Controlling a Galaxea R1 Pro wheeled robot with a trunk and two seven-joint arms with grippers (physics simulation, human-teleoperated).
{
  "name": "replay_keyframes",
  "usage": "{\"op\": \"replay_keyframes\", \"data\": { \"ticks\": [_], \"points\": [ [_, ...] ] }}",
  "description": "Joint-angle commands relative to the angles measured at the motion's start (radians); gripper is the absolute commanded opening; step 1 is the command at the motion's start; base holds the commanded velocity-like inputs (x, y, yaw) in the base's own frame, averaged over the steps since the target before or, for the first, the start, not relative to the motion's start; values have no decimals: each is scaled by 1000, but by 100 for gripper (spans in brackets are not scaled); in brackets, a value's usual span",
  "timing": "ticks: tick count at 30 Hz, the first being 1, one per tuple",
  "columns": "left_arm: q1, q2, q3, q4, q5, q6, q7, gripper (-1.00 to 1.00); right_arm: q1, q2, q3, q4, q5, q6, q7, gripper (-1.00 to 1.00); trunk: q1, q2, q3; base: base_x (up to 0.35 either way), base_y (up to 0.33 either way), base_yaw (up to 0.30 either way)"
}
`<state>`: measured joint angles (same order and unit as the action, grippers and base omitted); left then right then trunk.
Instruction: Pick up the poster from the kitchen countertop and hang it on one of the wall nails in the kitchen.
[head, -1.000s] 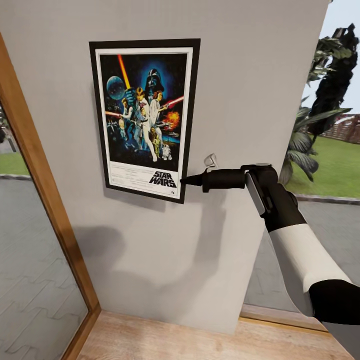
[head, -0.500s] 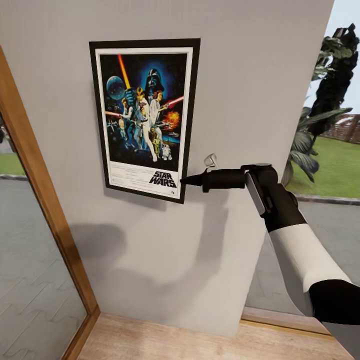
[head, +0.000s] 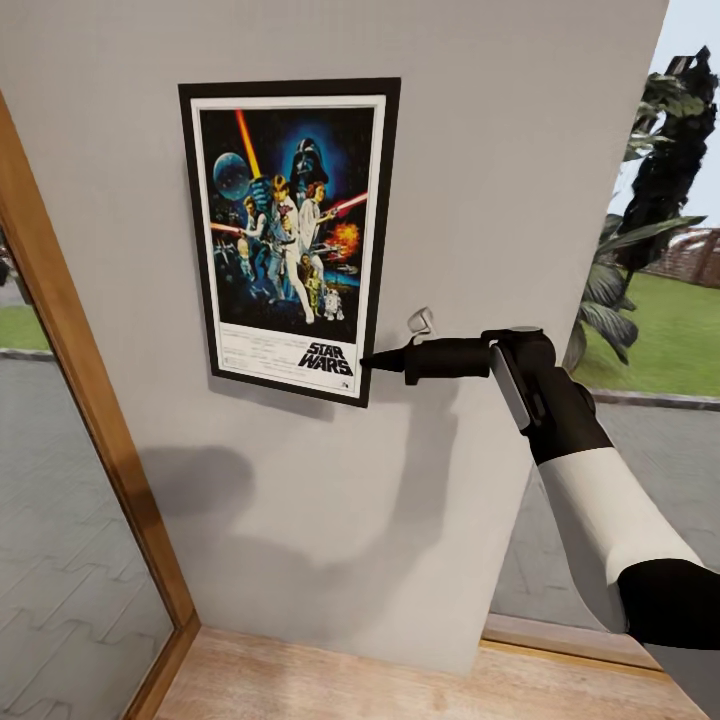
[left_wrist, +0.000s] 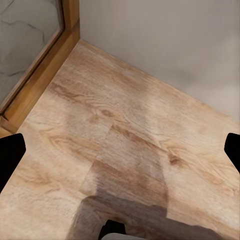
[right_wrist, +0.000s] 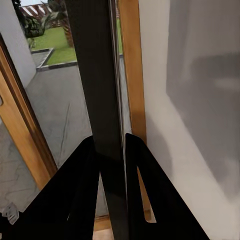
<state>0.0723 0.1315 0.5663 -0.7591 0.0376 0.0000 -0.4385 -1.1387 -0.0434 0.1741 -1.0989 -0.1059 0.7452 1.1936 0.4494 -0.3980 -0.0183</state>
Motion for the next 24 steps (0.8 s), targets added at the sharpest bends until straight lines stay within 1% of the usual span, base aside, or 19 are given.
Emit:
{"op": "replay_keyframes", "data": {
  "ticks": [1,7,14,24],
  "points": [
    [0,0,1,-1,4,0,-5,100,-1,-1,2,0,-11,11,-2,-100,1,-2,-2,0,0,0],
    [0,0,1,0,4,0,-5,100,-1,-1,2,0,-11,11,-2,-100,1,-2,-2,4,0,0],
    [0,0,1,-1,4,0,-5,100,-1,-1,2,0,-11,11,-2,-100,1,-2,-2,111,0,0],
    [0,0,1,-2,4,0,-5,100,-1,-1,2,-1,-11,11,-2,-100,1,-2,-2,14,0,0]
  ]
}}
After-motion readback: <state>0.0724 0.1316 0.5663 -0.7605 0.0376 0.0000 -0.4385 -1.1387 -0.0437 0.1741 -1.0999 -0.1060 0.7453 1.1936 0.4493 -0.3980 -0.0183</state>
